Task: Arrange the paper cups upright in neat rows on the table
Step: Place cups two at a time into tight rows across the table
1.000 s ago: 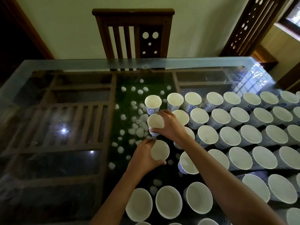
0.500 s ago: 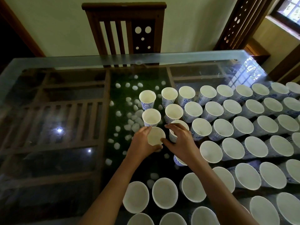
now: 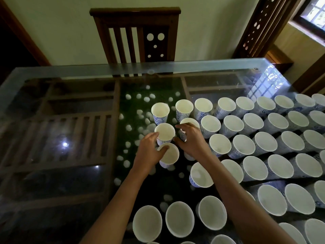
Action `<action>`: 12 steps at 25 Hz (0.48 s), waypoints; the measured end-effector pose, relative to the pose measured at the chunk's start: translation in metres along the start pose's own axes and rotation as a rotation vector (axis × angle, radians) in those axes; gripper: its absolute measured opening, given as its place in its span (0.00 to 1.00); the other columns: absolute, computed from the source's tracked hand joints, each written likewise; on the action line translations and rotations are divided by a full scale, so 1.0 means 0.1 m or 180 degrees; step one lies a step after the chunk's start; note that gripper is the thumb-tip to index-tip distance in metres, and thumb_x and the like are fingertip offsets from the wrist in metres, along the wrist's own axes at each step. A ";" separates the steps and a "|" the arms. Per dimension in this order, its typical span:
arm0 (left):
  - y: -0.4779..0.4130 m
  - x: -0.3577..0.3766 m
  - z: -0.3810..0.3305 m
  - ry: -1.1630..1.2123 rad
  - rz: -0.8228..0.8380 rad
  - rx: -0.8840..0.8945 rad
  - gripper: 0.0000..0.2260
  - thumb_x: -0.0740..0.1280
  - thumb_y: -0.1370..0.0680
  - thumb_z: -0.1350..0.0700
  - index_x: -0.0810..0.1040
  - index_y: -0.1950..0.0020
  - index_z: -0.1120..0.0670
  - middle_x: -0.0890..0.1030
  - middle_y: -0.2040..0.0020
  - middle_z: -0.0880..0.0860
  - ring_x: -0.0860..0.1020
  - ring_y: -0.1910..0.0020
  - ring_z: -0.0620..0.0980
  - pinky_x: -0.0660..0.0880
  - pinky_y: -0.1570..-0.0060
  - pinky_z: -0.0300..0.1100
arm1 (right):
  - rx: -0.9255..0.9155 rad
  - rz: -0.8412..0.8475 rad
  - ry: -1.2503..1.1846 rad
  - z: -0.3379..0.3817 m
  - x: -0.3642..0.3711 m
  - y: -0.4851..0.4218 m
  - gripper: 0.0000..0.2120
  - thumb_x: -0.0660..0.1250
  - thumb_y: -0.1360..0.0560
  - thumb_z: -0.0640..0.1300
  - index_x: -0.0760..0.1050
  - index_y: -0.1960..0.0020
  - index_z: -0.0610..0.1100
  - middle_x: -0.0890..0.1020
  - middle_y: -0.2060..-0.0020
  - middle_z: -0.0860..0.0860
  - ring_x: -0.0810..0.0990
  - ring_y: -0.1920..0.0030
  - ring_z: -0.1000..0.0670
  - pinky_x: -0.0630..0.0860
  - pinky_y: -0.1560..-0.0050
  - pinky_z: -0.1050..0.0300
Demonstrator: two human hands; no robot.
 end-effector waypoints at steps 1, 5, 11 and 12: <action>-0.07 -0.02 -0.03 -0.0001 -0.0045 0.0023 0.26 0.73 0.30 0.53 0.73 0.36 0.62 0.76 0.37 0.58 0.74 0.39 0.54 0.67 0.43 0.38 | 0.0011 0.0017 0.0041 0.00 -0.01 -0.10 0.22 0.72 0.29 0.41 0.74 0.37 0.41 0.77 0.41 0.44 0.74 0.41 0.44 0.69 0.44 0.57; -0.37 -0.08 -0.07 0.0000 -0.0125 0.0047 0.22 0.73 0.29 0.55 0.75 0.38 0.62 0.78 0.41 0.59 0.75 0.42 0.53 0.63 0.48 0.32 | -0.0036 0.0137 0.0320 0.05 -0.02 -0.36 0.21 0.72 0.29 0.42 0.74 0.38 0.40 0.77 0.41 0.44 0.76 0.42 0.43 0.70 0.45 0.55; -0.91 -0.13 0.12 -0.0013 -0.0087 -0.0142 0.25 0.70 0.27 0.55 0.69 0.32 0.59 0.72 0.34 0.57 0.69 0.34 0.53 0.68 0.39 0.41 | -0.0166 0.0451 0.0503 0.05 0.35 -0.41 0.25 0.76 0.36 0.51 0.74 0.45 0.40 0.77 0.46 0.44 0.74 0.46 0.43 0.65 0.53 0.59; -0.99 -0.12 0.13 -0.0036 -0.0063 -0.0127 0.26 0.71 0.27 0.55 0.69 0.31 0.59 0.72 0.33 0.57 0.69 0.34 0.53 0.68 0.39 0.41 | -0.0153 0.0387 0.0458 0.06 0.35 -0.41 0.26 0.76 0.36 0.50 0.74 0.43 0.40 0.76 0.45 0.44 0.74 0.45 0.43 0.67 0.51 0.58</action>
Point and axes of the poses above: each hand's wrist, its own y-axis away from the middle knuckle, its own x-axis out of the palm, z = x × y, the point moved 9 cm from there along -y, towards the middle knuckle
